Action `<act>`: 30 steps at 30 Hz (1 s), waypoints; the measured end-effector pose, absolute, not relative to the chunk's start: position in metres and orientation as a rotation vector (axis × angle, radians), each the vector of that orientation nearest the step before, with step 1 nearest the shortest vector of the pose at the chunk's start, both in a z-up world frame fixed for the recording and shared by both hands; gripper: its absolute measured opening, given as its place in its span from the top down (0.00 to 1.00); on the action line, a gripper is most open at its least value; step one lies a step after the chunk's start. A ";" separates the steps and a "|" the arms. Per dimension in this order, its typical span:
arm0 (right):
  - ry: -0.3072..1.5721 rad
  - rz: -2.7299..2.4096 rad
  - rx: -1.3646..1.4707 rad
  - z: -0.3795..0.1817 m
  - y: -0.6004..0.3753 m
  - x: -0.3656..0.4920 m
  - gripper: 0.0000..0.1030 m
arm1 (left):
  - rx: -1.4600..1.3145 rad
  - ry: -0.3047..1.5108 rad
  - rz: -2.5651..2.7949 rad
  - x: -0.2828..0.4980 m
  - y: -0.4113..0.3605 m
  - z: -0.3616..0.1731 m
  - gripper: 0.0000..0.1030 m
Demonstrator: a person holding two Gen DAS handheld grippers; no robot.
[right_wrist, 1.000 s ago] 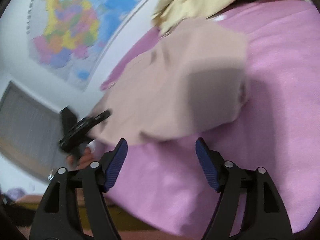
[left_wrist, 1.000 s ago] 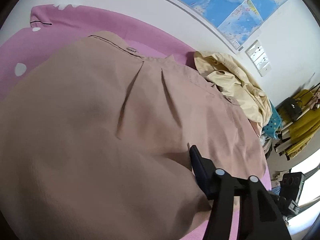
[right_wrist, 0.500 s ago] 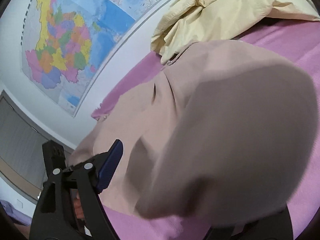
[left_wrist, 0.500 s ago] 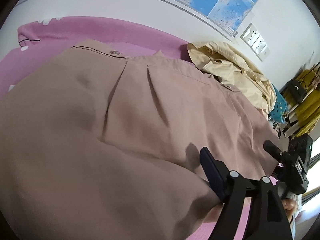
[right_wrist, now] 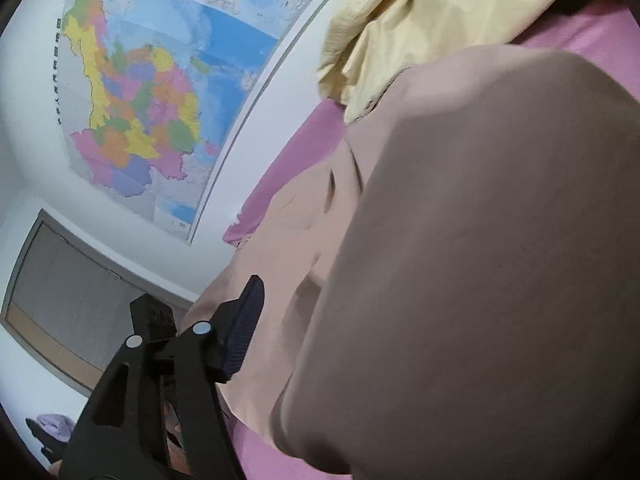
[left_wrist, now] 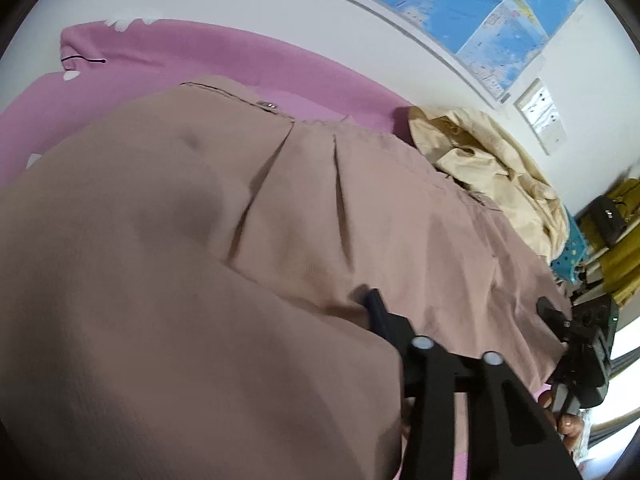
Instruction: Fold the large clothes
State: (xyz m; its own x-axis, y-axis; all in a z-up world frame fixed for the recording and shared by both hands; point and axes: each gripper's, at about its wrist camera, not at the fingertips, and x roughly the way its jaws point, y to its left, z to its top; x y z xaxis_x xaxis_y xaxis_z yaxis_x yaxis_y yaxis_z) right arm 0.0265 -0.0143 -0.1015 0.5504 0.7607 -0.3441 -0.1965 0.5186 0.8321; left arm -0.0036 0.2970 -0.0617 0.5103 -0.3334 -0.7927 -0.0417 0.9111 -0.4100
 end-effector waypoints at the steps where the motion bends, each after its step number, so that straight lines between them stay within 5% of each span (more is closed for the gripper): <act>1: 0.798 0.648 0.830 -0.103 -0.013 0.029 0.57 | -0.402 1.031 -0.177 -0.003 0.297 -0.062 0.67; 3: 0.838 0.664 0.875 -0.111 -0.014 0.037 0.83 | -0.413 1.042 -0.183 0.000 0.297 -0.061 0.73; 12: 0.730 0.778 0.773 -0.043 0.008 0.046 0.85 | -0.415 0.983 -0.248 0.020 0.318 -0.018 0.87; 24: 0.589 0.983 0.587 0.085 0.134 0.149 0.85 | -0.335 0.779 -0.054 0.079 0.431 0.085 0.88; 30: 0.519 1.100 0.520 0.097 0.229 0.190 0.86 | -0.332 0.639 0.107 0.091 0.523 0.104 0.88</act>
State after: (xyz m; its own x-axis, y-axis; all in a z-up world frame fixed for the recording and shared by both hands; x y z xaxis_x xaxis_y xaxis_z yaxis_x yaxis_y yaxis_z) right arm 0.1897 0.2294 0.0966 0.3625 0.9224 -0.1335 -0.6897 0.3618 0.6272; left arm 0.0911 0.5231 0.1045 0.7990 -0.0040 -0.6013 -0.1991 0.9418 -0.2707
